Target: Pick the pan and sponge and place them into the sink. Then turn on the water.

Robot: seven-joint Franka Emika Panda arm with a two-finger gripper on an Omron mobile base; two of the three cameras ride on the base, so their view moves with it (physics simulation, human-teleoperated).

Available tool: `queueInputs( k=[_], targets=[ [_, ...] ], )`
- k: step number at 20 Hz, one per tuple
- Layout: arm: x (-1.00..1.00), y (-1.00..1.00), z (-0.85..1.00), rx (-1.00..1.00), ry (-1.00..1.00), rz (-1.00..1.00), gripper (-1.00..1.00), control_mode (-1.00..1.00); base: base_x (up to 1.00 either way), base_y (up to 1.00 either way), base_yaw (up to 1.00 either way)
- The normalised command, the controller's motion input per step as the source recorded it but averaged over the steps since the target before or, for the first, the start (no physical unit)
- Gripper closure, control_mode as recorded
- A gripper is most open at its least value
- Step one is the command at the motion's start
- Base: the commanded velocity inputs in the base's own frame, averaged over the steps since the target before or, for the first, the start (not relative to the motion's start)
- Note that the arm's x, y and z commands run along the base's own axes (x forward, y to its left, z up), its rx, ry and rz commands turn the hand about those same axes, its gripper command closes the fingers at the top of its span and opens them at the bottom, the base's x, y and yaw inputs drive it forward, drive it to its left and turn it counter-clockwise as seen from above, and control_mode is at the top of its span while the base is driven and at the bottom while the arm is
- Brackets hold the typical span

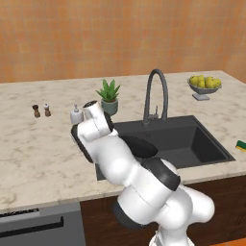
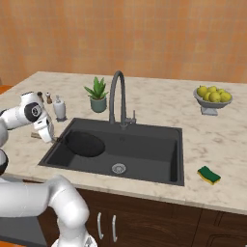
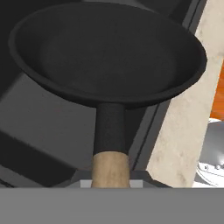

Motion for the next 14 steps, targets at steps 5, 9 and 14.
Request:
queueInputs(
  k=[5, 9, 14],
  targets=[
    [0.03, -1.0, 0.0, 0.0, -0.06, -0.16, 1.0, -1.0, 0.0, 0.0, 0.0],
    [0.31, -0.94, -0.09, 0.0, 0.0, -0.06, 1.0, -1.0, 0.0, 0.0, 0.0],
    [0.68, -0.64, -0.25, 0.0, 0.0, 0.0, 1.0, -1.0, 0.0, 0.0, 0.0]
  ],
)
